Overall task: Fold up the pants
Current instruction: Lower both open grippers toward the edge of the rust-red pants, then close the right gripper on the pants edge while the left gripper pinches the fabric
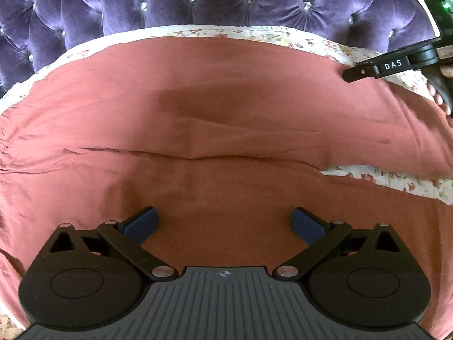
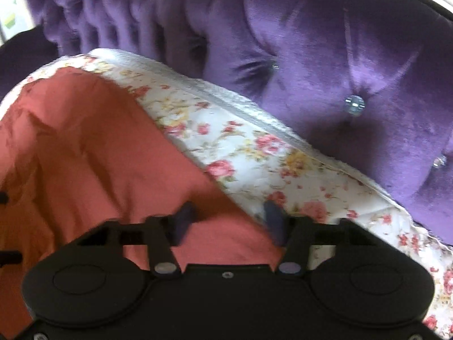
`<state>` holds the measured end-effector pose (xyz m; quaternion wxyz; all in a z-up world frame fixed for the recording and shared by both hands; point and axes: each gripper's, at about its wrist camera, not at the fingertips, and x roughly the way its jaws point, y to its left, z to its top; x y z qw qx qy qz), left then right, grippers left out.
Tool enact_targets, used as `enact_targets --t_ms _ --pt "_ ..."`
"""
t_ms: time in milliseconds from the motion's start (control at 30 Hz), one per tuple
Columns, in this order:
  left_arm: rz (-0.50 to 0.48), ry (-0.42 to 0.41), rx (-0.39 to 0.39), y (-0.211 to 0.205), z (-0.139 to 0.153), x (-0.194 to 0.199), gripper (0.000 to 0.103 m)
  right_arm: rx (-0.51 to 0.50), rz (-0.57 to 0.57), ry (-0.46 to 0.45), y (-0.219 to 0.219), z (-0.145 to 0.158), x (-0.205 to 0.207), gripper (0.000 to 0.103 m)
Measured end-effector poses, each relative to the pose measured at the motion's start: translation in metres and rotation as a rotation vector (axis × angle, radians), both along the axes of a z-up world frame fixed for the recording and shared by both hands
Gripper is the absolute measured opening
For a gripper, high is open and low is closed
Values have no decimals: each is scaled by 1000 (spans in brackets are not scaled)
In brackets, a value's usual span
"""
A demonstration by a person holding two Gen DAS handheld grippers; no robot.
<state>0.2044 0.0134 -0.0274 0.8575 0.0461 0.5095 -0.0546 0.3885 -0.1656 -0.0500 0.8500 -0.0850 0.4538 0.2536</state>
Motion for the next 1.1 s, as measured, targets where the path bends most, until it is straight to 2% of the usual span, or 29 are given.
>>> enact_targets --t_ms 33,67,167,233,367,467,600,733,1100 --pt "-1 1 0 -1 0 1 103 7 6 8 2 1 -1 31" --pt "-3 3 -1 -1 0 2 103 16 9 17 3 2 -2 16" --pt "-7 18 -16 1 2 4 99 7 -6 -27 8 13 -14 13" --pt "-7 27 -42 5 8 6 90 16 -10 -76 10 28 -28 12" --pt "12 5 -87 14 30 14 90 15 19 -174 20 62 -75 11" --pt "13 -42 -101 14 52 22 90 -9 55 -220 34 73 -114 10" --pt "9 -60 -120 14 73 40 91 -46 94 -253 56 65 -159 10" --pt "6 -33 -105 6 74 58 91 -66 100 -256 69 53 -187 10" --pt "-36 33 -38 -33 47 64 91 -81 101 -266 77 37 -196 10"
